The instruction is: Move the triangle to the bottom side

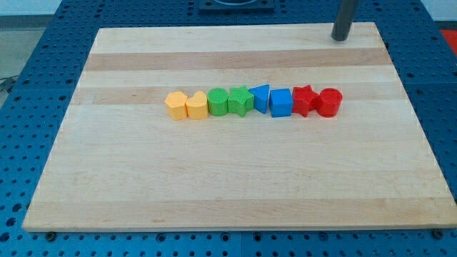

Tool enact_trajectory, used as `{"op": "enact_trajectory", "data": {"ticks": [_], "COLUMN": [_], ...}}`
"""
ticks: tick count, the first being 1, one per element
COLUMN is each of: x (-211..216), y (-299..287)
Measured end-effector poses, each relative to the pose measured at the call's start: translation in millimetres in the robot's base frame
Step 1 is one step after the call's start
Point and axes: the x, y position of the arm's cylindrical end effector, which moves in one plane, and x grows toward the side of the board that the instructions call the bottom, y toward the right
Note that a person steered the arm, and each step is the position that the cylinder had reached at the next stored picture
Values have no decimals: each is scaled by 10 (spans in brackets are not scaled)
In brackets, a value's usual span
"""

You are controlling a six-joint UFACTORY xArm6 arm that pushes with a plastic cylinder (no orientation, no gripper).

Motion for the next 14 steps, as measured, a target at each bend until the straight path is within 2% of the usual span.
{"op": "enact_trajectory", "data": {"ticks": [2,5,7,9,10,12,14], "x": [-32,-19,-11,28,560,621,639], "y": [-1180,-1326,-1876,-1891,-1870,-1870,-2313]}}
